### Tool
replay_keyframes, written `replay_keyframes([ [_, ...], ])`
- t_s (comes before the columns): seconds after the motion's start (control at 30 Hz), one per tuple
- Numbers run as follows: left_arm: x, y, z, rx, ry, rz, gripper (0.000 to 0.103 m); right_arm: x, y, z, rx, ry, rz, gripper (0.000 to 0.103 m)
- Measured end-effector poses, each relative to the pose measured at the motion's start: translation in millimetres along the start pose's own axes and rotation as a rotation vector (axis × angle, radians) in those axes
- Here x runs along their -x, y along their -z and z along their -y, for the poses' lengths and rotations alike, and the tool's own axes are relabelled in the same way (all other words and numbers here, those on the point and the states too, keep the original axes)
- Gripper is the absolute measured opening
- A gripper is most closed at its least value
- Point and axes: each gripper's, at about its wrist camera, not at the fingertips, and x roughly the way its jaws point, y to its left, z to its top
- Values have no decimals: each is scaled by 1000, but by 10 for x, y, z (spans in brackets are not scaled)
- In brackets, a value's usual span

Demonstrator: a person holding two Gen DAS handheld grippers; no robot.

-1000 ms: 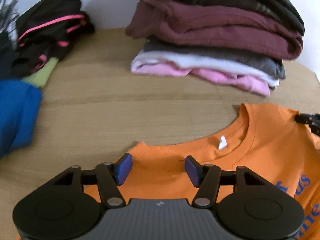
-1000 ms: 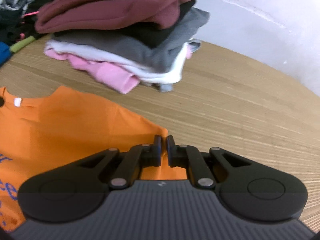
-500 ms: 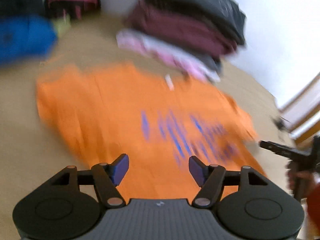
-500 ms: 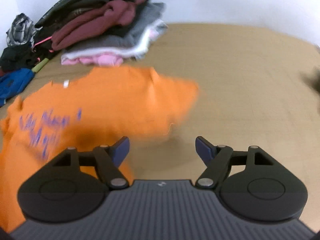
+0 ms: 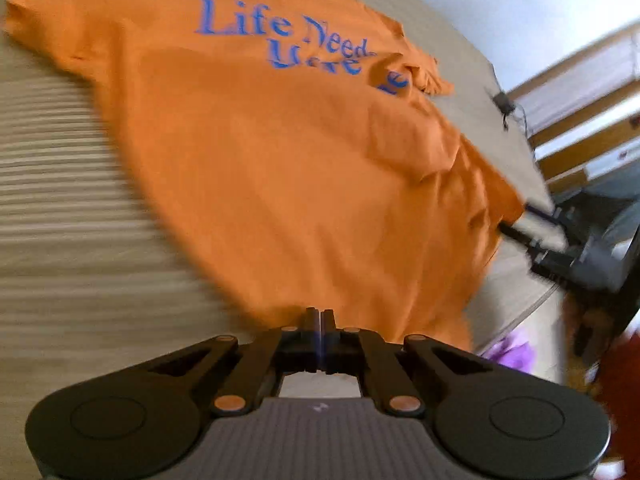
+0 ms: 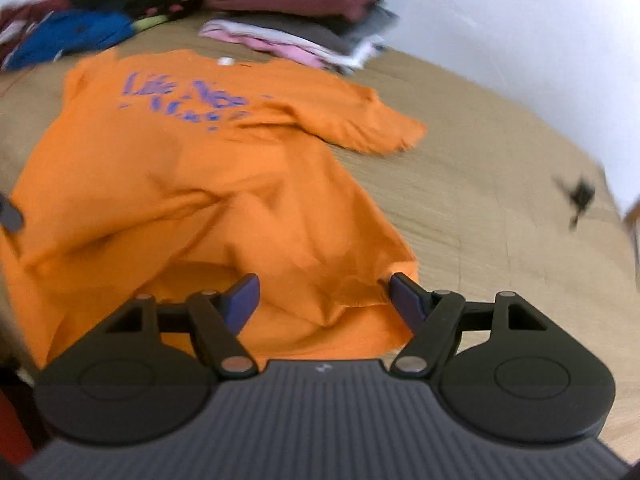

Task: Fold clothes

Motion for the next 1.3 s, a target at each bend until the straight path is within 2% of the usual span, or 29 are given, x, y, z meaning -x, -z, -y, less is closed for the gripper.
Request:
replay_keyframes([
  [0.13,420,177,-613,89,-112,76,0,209,-4,-195,69,-13,36,74],
  [0.23,618,176,-788,57,-149,117,0,139,40,-366,265,29,9,74],
  [0.27,637,163,-748,41,-140,118,7,113,59,-399,333,38,5,71],
  [0.3,619,132,-651,20,-128,115,13,84,63,-408,388,44,-2,66],
  [0.37,563,65,-422,-39,-88,104,44,6,5,-385,425,49,-21,64],
  [0.4,489,20,-230,-107,-32,85,52,-27,-44,-346,423,41,-9,64],
  [0.43,407,-31,-19,-185,26,65,66,-53,-94,-318,417,42,8,63],
  [0.47,329,-86,197,-263,74,50,72,-86,-131,-298,415,45,13,63],
  [0.5,251,-141,402,-324,112,42,73,-129,-153,-280,419,36,-3,63],
  [0.57,84,-249,772,-384,163,40,73,-257,-157,-270,452,11,-33,59],
  [0.63,-133,-348,1062,-393,179,31,73,-322,-140,-271,486,-19,-21,42],
  [0.67,-244,-393,1198,-397,178,25,73,-313,-132,-277,501,-36,-7,17],
  [0.7,-354,-419,1331,-411,159,27,73,-243,-116,-290,511,-44,29,8],
  [0.77,-522,-414,1541,-444,67,60,73,-45,-117,-271,496,-102,106,5],
  [0.83,-679,-412,1701,-441,13,89,71,243,-144,-204,460,-179,174,4],
  [0.9,-777,-479,1759,-387,-2,121,73,420,-74,-143,525,-164,207,4],
  [0.93,-851,-509,1794,-363,-38,131,72,504,-42,-108,551,-160,222,4],
  [1.0,-963,-528,1827,-340,-126,129,69,602,-26,6,521,-192,230,4],
  [1.1,-1094,-455,1790,-343,-186,101,40,743,-5,145,494,-233,257,4],
  [1.13,-1078,-393,1751,-372,-209,118,15,785,-7,183,484,-249,264,4],
  [1.17,-1065,-347,1738,-407,-236,142,5,820,-4,201,477,-262,267,4],
  [1.3,-842,-118,1638,-469,-229,181,3,943,56,107,479,-315,256,4],
])
